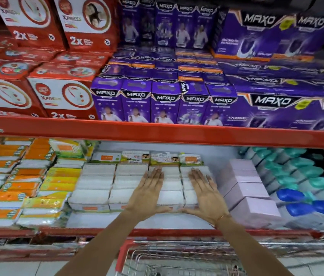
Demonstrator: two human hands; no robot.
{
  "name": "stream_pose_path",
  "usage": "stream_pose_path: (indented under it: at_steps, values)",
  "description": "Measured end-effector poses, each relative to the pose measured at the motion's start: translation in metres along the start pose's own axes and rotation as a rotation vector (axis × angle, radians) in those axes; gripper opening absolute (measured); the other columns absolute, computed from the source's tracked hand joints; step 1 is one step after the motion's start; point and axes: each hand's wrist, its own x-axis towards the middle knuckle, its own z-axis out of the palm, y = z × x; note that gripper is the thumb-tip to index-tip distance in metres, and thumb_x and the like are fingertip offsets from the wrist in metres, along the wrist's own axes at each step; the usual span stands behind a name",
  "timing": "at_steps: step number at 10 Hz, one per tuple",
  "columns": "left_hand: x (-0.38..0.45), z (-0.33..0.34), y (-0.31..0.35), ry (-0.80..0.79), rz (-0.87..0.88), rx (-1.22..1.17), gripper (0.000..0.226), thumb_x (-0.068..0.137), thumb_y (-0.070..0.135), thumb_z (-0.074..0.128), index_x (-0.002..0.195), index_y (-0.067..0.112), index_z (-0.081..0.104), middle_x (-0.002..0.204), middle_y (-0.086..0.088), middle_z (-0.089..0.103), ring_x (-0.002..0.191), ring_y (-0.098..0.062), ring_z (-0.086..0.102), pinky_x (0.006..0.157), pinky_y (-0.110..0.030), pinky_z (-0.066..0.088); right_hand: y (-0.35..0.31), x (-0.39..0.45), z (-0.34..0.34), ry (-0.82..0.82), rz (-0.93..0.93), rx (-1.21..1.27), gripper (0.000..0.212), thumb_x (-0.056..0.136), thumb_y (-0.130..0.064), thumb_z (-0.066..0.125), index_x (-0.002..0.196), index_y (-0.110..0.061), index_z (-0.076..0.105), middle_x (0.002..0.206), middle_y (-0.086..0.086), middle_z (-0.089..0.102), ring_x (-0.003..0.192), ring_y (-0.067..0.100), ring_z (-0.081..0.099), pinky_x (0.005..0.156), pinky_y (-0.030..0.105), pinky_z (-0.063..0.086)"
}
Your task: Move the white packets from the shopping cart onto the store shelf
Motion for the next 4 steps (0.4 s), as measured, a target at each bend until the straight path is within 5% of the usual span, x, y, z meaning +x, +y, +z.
stream_pose_path:
  at_steps: [1,2,4]
  values:
    - [0.003,0.002,0.002,-0.012,0.014,0.016,0.110,0.071,0.081,0.020,0.137,-0.005,0.039,0.144,-0.022,0.041,0.135,-0.032,0.035,0.109,-0.046,0.021,-0.002,0.000,0.000,0.013,0.006,0.001,0.112,0.066,-0.086,0.039,0.145,-0.008,0.025,0.153,0.009,0.028,0.142,0.020,0.018,0.115,0.033,-0.003]
    - [0.001,0.004,0.002,-0.017,-0.028,0.051,0.114,0.074,0.083,0.001,0.139,-0.005,0.035,0.147,-0.023,0.038,0.137,-0.034,0.034,0.113,-0.049,0.031,-0.004,-0.002,-0.002,0.013,0.027,-0.082,0.113,0.067,-0.088,0.034,0.144,-0.005,0.028,0.151,0.013,0.034,0.140,0.020,0.014,0.114,0.038,0.000]
    - [-0.021,-0.016,0.009,0.074,-0.042,0.048,0.102,0.079,0.078,0.006,0.148,0.003,0.010,0.157,-0.013,0.012,0.146,-0.027,0.010,0.119,-0.045,0.006,-0.024,-0.015,-0.012,0.137,0.108,-0.072,0.098,0.081,-0.080,0.016,0.144,-0.005,0.028,0.150,0.012,0.035,0.141,0.023,0.028,0.114,0.038,0.005]
